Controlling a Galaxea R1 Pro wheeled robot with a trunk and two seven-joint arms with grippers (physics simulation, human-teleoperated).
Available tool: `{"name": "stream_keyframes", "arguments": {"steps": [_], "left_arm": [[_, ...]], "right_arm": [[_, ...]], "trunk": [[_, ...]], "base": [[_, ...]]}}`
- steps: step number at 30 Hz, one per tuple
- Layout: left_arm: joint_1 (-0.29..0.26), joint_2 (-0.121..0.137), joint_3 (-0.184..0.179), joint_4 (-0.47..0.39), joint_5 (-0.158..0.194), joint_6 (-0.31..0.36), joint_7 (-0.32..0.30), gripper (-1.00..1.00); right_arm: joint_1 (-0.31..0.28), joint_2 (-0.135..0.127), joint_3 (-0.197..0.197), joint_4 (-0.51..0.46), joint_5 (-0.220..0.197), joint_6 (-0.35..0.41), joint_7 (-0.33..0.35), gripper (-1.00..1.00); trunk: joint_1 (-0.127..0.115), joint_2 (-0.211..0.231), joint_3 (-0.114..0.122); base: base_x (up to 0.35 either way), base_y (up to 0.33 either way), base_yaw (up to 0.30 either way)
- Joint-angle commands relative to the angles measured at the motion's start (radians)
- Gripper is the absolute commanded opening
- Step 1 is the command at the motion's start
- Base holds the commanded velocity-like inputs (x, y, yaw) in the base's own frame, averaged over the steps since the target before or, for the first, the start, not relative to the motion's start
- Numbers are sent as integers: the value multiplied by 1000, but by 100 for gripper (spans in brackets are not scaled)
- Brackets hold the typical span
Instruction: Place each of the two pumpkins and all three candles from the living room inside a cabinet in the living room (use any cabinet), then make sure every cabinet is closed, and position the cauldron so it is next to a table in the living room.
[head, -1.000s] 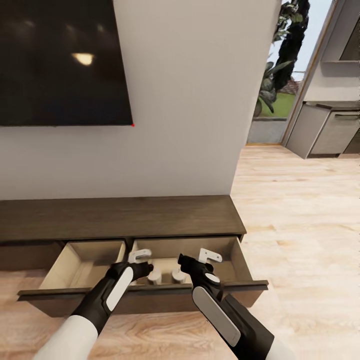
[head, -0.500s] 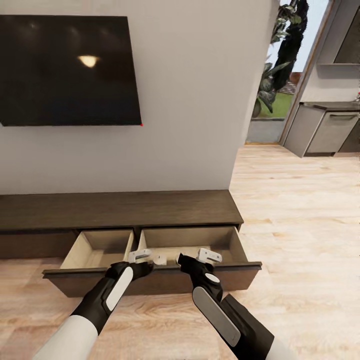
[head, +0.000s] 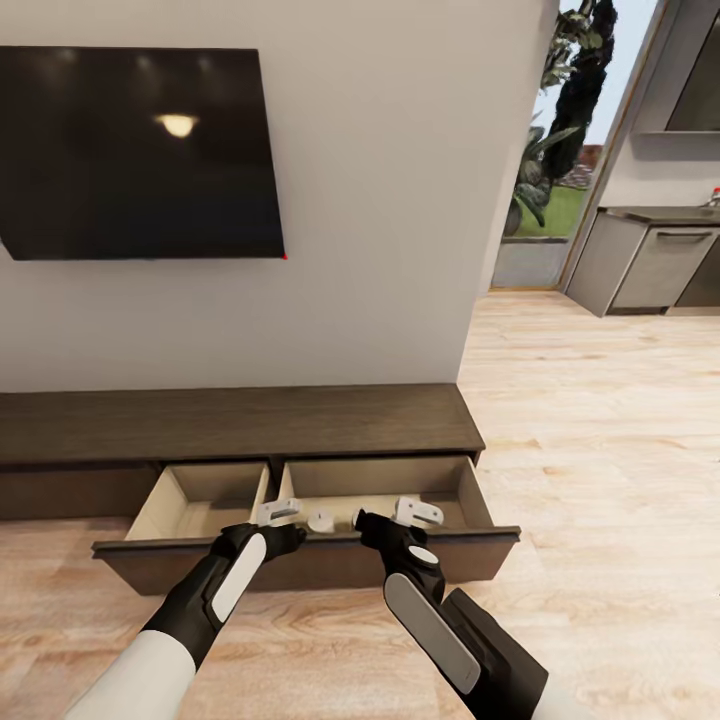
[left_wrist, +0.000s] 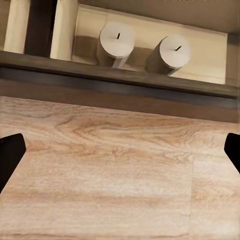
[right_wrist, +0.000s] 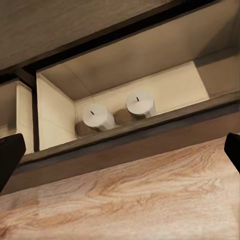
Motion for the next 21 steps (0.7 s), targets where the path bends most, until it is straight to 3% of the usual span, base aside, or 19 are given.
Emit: {"name": "stream_keyframes", "arguments": {"steps": [1,7,11,21], "left_arm": [[0,1,-2,-1,11,2,10,100],[0,1,-2,-1,11,2,10,100],[0,0,-2,-1,12,2,9,100],[0,1,-2,-11,12,2,10,100]], "right_arm": [[-1,0,1,-2,-3,6,-6,100],[-1,0,1,-3,-2,6,-7,100],[-1,3,2,-2,-2,9,-9,100],[-1,8,2,3,-1,13,-9,100]], "trunk": [[-4,7,2],[-27,49,21],[-27,49,21],[-27,49,21]], "base": [[-98,5,0],[-248,59,0],[-209,47,0],[-28,6,0]]}}
